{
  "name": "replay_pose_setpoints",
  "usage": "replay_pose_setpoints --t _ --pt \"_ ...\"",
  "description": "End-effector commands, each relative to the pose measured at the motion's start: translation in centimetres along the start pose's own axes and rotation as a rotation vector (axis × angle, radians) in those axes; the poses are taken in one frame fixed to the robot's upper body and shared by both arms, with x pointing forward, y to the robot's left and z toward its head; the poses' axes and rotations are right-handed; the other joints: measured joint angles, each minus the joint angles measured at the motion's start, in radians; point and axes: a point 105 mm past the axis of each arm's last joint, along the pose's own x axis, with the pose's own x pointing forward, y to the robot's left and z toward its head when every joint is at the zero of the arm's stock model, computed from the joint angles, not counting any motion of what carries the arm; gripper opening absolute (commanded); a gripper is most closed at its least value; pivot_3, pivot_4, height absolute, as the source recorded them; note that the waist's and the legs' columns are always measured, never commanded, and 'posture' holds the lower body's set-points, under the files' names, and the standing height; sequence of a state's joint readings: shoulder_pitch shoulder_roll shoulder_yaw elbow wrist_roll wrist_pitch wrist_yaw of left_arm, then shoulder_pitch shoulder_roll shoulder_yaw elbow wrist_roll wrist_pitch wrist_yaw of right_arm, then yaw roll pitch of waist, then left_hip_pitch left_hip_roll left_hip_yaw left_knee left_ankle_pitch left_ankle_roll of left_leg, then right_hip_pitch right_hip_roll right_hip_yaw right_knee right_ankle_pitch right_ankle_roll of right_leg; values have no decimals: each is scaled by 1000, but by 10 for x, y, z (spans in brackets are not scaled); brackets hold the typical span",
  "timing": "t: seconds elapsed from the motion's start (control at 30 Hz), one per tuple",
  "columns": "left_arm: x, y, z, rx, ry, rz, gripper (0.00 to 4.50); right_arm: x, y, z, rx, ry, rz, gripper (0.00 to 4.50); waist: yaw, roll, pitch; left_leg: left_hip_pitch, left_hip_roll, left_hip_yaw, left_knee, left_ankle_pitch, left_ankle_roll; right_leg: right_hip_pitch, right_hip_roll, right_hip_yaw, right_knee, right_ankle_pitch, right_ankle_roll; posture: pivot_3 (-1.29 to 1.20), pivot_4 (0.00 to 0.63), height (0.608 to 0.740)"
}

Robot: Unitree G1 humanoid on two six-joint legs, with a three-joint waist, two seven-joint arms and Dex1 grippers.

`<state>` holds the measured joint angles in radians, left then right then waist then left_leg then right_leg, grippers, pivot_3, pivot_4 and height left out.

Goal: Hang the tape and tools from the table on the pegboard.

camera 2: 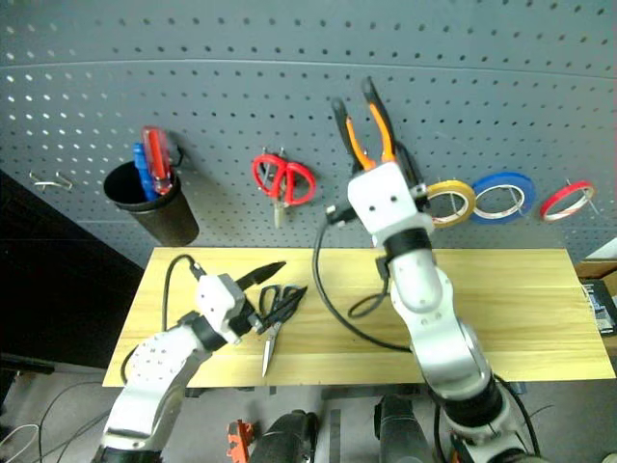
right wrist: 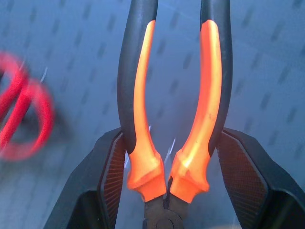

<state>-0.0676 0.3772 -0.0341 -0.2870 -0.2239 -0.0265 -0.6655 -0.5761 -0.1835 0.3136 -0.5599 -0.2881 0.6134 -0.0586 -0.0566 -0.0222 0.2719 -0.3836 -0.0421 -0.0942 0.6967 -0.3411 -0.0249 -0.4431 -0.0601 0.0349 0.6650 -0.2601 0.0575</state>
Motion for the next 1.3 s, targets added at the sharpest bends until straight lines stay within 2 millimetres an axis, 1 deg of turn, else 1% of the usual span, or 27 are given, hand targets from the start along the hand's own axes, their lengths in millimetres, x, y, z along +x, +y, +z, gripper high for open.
replay_pose_setpoints --t 0.03,0.1,0.17,0.3,0.4,0.53,0.63,0.7,0.87,0.9,0.93,1.03,1.1,1.13,1.2,1.3 --pt "16 1 28 28 -98 28 3095 15 -8 26 33 -126 -28 2639 -3 0 -2 0 0 0 0 0 0 0 0 0 0 0 0 -40 207 740" --pt "24 1 36 20 -127 33 3095 25 -6 32 39 -162 -25 2639 -5 0 -3 0 0 2 0 0 0 -1 0 1 1 0 0 -40 204 740" --pt "27 0 38 14 -133 36 3095 32 -6 33 50 -177 -28 2639 -10 1 -5 0 0 2 0 0 0 -1 0 1 1 0 0 -39 202 740" --pt "27 1 37 11 -123 40 3095 45 -6 35 62 -210 -30 2638 -26 1 -7 0 0 3 0 0 0 -1 0 1 2 0 0 -30 204 740" --pt "27 3 35 9 -117 47 3095 51 -5 33 69 -216 -31 2638 -28 0 -7 1 0 5 1 0 0 -2 0 2 5 0 0 -18 204 740" --pt "27 5 33 9 -113 51 3095 53 3 11 101 -172 -30 2638 -29 0 -8 1 0 12 1 0 0 -9 -1 4 13 0 0 -12 201 740" --pt "27 6 30 7 -109 56 3095 53 6 -2 133 -134 -44 2638 -29 0 -11 1 1 15 2 0 0 -10 -1 5 15 0 0 -12 202 740" --pt "28 7 28 4 -108 59 3095 53 8 -7 156 -117 -53 2638 -29 0 -13 1 1 16 2 0 0 -11 0 5 15 0 0 -15 202 740" --pt "28 8 24 -2 -106 61 3095 55 14 -12 180 -106 -59 2638 -33 0 -18 2 2 17 3 0 0 -12 0 5 16 1 -2 -20 202 740" --pt "28 8 24 -2 -107 60 3095 55 13 -11 177 -113 -63 2638 -33 0 -19 2 2 17 3 0 0 -12 0 5 16 1 -2 -16 203 740" --pt "28 8 24 -1 -108 60 3095 56 13 -2 151 -148 -61 2637 -33 0 -19 2 2 17 3 0 0 -12 0 6 16 1 -2 -19 204 740" --pt "27 9 23 0 -107 63 3095 60 13 31 88 -248 -32 2636 -33 0 -19 2 2 18 3 0 0 -12 0 6 16 1 -2 -22 204 740" --pt "27 10 22 0 -107 63 3095 63 18 45 87 -267 1 2635 -34 0 -19 2 2 19 3 0 0 -13 0 6 16 2 -2 -22 204 740" --pt "27 10 22 0 -106 64 3095 64 21 49 94 -264 21 2634 -35 0 -19 2 2 19 3 0 0 -13 0 6 17 2 -2 -22 204 740" --pt "26 10 21 2 -106 71 3095 64 28 50 106 -247 62 2633 -35 1 -21 2 3 19 3 0 0 -13 0 6 17 2 -3 -26 200 740" --pt "25 13 20 6 -101 96 3095 64 31 45 131 -216 75 2632 -34 1 -30 2 3 18 2 0 0 -13 -1 5 16 2 -3 -24 204 740"
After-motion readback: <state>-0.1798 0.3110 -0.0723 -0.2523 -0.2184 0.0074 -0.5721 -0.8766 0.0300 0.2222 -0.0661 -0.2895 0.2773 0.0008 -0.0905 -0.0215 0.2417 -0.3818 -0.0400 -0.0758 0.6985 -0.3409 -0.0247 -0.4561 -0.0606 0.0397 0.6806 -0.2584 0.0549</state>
